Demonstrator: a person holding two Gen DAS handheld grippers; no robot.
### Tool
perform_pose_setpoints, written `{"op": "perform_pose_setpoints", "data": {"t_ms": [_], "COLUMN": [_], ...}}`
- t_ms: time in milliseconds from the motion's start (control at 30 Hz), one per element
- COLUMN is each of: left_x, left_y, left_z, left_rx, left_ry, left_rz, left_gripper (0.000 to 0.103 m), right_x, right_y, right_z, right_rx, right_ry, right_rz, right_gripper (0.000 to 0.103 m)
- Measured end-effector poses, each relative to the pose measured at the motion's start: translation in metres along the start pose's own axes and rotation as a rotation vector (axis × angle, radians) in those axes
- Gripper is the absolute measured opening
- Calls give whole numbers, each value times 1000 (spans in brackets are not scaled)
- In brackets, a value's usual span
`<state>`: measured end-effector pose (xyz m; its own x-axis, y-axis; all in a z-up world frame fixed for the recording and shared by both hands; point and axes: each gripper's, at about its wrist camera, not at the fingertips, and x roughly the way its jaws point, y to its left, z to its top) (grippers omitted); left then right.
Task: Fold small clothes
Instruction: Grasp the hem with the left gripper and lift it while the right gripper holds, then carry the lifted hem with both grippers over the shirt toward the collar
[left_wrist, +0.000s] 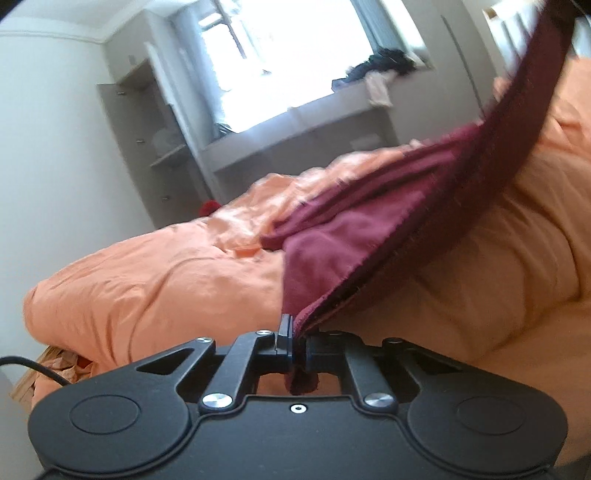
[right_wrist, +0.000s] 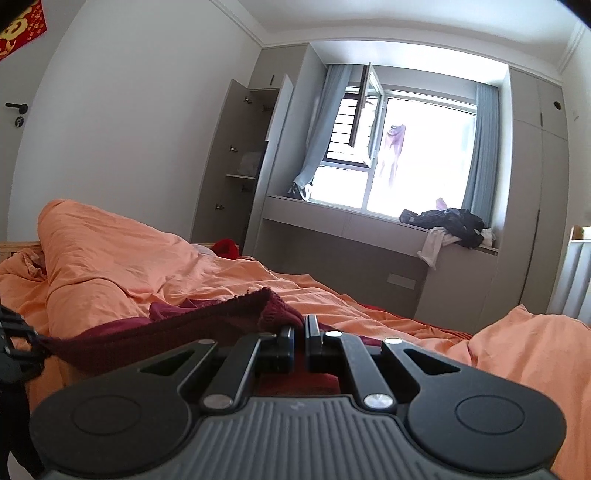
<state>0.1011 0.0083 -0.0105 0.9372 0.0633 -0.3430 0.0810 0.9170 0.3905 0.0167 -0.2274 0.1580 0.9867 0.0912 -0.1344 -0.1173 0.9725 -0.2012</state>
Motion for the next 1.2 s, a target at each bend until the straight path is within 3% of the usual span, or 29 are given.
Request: {"op": "perform_pose_setpoints", "data": {"t_ms": [167, 367, 767, 867, 1000, 1200], "left_x": [-21, -64, -171, -184, -173, -108], "left_y": [20, 41, 80, 85, 84, 75], "left_z": [19, 52, 98, 106, 120, 151], "left_rx": [-101, -169, -239, -239, -215, -139], "left_ry": [-109, -264, -430, -436, -409, -331], "left_rz": [81, 108, -5, -33, -66, -76], "left_gripper": [5, 5, 5, 5, 5, 6], "right_x": [-19, -53, -154, -159, -137, -68], "right_y": [5, 2, 18, 19, 14, -7], "right_z": [-14, -17, 18, 23, 23, 31], "right_rx": [16, 90, 51, 43, 34, 32], "right_ry": [-42, -134, -321, -327, -297, -210], "right_rz": [-49, -110, -207, -214, -217, -208], "right_gripper": [5, 4, 4, 5, 5, 5]}}
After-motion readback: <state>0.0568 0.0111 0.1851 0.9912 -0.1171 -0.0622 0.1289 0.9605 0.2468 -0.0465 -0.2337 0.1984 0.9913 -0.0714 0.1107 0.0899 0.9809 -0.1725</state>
